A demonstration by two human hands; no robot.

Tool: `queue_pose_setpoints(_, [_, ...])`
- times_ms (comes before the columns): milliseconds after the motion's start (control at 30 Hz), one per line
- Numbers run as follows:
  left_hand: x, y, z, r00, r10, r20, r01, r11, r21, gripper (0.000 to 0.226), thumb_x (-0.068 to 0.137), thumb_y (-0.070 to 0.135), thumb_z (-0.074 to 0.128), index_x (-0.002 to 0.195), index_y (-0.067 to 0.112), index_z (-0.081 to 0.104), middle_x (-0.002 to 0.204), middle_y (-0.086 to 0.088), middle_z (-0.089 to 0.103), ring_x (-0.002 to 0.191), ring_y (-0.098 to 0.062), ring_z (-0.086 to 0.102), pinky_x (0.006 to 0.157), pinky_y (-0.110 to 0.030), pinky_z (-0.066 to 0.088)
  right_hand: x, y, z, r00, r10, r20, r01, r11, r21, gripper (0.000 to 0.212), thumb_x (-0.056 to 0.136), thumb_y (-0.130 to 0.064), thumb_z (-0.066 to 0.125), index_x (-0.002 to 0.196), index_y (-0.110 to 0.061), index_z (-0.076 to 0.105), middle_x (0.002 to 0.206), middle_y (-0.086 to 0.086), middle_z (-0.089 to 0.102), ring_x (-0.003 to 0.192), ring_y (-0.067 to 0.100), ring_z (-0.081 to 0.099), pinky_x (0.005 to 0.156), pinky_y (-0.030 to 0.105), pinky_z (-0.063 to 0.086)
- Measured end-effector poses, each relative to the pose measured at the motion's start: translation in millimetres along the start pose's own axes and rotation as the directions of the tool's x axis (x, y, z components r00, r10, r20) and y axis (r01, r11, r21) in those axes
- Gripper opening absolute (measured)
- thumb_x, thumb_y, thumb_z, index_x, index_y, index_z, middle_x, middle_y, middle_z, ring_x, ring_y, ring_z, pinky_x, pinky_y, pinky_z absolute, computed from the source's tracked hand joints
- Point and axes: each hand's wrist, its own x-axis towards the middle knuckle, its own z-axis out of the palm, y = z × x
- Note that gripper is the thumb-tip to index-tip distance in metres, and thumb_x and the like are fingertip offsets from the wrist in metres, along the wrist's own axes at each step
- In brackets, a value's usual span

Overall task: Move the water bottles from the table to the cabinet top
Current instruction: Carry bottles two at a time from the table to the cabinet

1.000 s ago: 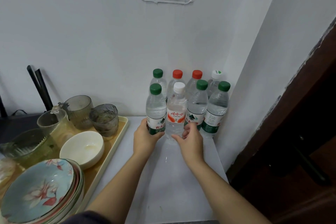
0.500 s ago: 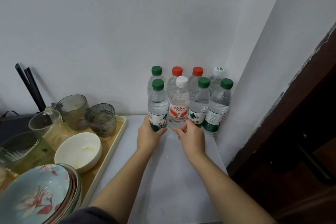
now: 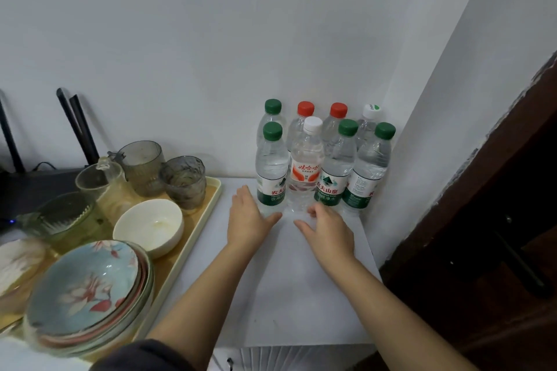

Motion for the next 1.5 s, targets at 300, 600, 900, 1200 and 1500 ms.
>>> queue_pose_setpoints(300, [-142,-51,-18,0.993,0.040,-0.108,0.014,0.887,0.462,0.080,0.095,0.059,0.031,0.154,0.016,-0.002,0.162,-0.011,-0.007,0.149,-0.028,-0.009,0.120,-0.041,-0.002,-71,-5,3,0.883,-0.296,0.363,0.378,0.909,-0.178,0.070,0.097,-0.058,0.036,0.156,-0.030,0.009,0.165,0.003,0.002,0.151,0.026,-0.004,0.120,0.050,0.003])
queue_pose_setpoints(600, [-323,-108,-18,0.882,-0.253,-0.397,0.415,0.816,0.402,0.084,0.088,0.070,0.004,0.154,0.019,0.005,0.160,-0.005,-0.006,0.147,-0.026,-0.009,0.117,-0.041,-0.006,-180,-53,25,0.440,-0.755,0.486,0.846,0.530,0.056,0.071,0.096,-0.060,0.028,0.156,-0.031,0.003,0.165,0.005,-0.009,0.150,0.029,-0.017,0.117,0.054,-0.009])
queue_pose_setpoints(900, [-501,-159,-16,0.502,-0.569,-0.651,0.838,0.505,0.205,0.073,0.092,0.057,0.029,0.146,0.008,0.036,0.153,-0.019,0.033,0.141,-0.038,0.030,0.111,-0.058,0.024,-325,-116,65,-0.101,-0.797,0.595,0.970,0.053,0.237,0.072,0.096,-0.063,0.017,0.155,-0.031,-0.007,0.164,0.006,-0.015,0.149,0.030,-0.020,0.116,0.056,-0.010])
queue_pose_setpoints(1200, [-669,-196,8,0.091,-0.755,-0.649,0.974,0.202,-0.098,0.075,0.090,0.060,0.025,0.146,0.011,0.037,0.154,-0.018,0.032,0.143,-0.039,0.027,0.108,-0.065,0.021,-500,-140,91,-0.405,-0.671,0.621,0.912,-0.250,0.325,0.071,0.099,-0.058,0.027,0.155,-0.031,-0.007,0.164,0.006,-0.012,0.149,0.032,-0.018,0.118,0.059,-0.005])
queue_pose_setpoints(1500, [-796,-226,15,-0.159,-0.791,-0.591,0.952,0.035,-0.304,0.078,0.090,0.062,0.019,0.153,0.016,0.021,0.161,-0.014,0.012,0.148,-0.036,0.006,0.112,-0.065,0.006,-660,-150,99,-0.560,-0.576,0.595,0.828,-0.385,0.407,0.072,0.098,-0.059,0.029,0.155,-0.032,-0.007,0.164,0.007,-0.013,0.149,0.032,-0.017,0.118,0.060,-0.003])
